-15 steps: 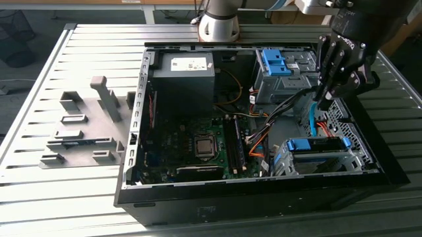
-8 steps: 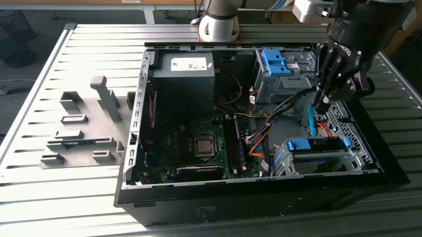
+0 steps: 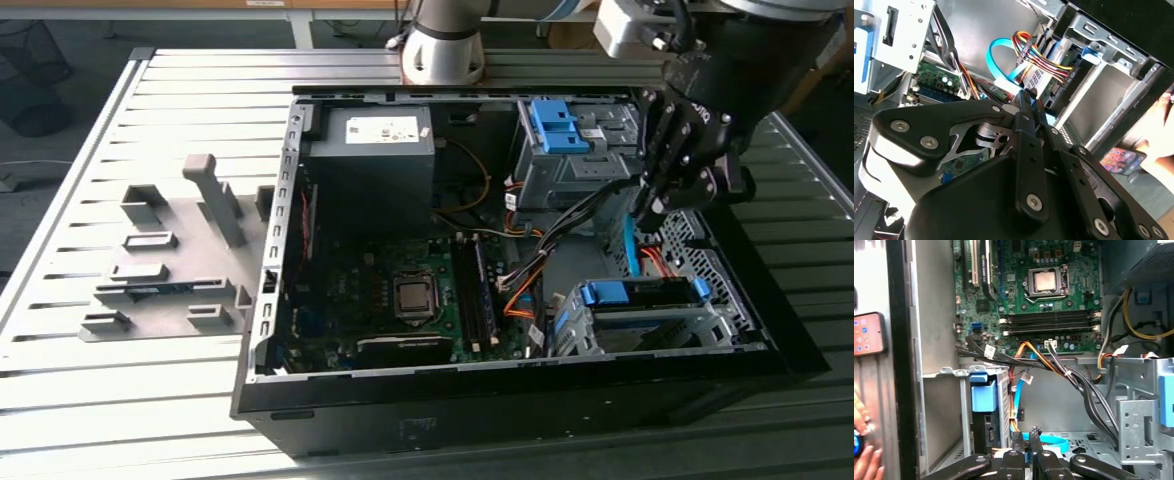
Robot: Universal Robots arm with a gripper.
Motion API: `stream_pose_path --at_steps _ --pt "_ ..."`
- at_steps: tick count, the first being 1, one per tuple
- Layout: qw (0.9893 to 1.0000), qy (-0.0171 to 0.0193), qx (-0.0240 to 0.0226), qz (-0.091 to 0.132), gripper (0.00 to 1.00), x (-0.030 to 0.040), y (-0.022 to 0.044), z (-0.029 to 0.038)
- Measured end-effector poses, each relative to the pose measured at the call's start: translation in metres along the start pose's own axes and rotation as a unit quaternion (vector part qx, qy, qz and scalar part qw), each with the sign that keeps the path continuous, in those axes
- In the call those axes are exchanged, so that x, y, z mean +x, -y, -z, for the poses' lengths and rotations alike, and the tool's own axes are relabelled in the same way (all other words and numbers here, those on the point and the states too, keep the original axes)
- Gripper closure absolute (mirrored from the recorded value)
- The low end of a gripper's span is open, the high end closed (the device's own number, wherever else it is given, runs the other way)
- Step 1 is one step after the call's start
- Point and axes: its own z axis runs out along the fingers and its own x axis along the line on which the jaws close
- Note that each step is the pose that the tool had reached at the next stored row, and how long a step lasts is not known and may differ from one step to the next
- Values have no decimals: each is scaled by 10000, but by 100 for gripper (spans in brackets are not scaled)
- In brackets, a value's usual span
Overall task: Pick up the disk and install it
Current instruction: 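Insert the second disk wire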
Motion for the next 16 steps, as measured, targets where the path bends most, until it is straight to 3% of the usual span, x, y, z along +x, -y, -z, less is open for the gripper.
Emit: stream_pose_path --at_steps 3,4,8,13,14,16 --pt "9998 214 -13 -3 84 41 -1 -11" --pt "9997 244 -15 -3 84 64 0 -19" --pt "9997 245 1 2 84 133 -12 -47" --pt "9996 257 93 9 84 166 -61 -83" --pt "9996 268 121 9 84 170 -66 -86" --pt "9993 352 146 10 84 178 -74 -93"
